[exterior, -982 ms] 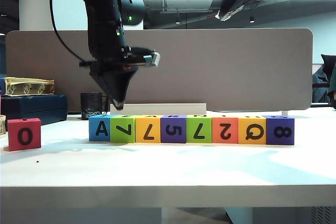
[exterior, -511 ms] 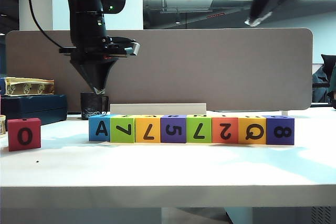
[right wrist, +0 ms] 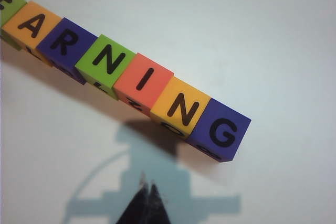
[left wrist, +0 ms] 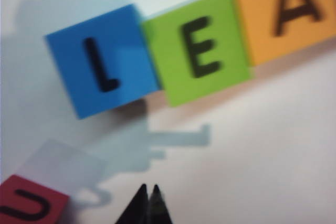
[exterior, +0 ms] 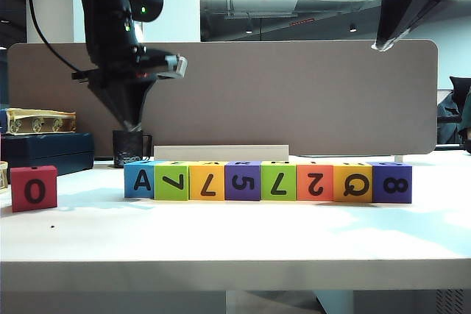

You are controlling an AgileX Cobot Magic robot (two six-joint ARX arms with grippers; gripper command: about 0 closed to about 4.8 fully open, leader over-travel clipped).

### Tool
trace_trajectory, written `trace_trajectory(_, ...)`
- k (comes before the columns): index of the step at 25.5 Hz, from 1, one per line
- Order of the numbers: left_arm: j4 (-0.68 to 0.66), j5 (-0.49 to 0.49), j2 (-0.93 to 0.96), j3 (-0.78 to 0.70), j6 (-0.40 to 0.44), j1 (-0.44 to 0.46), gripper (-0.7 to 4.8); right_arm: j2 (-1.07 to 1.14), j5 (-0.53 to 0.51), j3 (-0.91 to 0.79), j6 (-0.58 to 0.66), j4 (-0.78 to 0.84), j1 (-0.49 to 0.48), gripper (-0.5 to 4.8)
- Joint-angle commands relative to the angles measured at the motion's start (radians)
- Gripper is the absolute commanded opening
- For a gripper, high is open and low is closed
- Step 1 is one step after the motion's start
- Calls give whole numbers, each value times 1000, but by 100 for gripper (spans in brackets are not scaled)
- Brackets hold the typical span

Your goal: Select the appropriate blocks from the scattered letter blocks on the table and arrange them in a row to spell out "LEARNING".

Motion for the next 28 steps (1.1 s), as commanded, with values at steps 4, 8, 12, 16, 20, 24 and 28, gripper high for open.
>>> trace_trajectory(4, 23, 77, -83, 3, -1, -1, -6, -26, -34, 6, -2, -6, 0, -2)
trace_trajectory(8, 25, 77, -145, 3, -1, -2, -6, -32, -66, 50, -2, -40, 0, -2)
trace_trajectory(12, 23, 77, -224, 3, -1, -26, -6, -32, -69, 151, -2, -122, 0, -2)
trace_trajectory(16, 23, 69, -272, 3, -2, -48, -6, -32, -69, 217, -2, -182, 0, -2)
trace_trajectory(20, -5, 66, -303, 3, -2, -57, -6, -33, -72, 266, -2, -248, 0, -2)
trace_trajectory(24, -37, 66, -315, 1, 0, -69, -6, -50, -83, 267, -2, -266, 0, -2)
trace_trajectory(28, -40, 64, -315, 1, -1, -90, -6, -61, -113, 267, -2, -269, 0, -2)
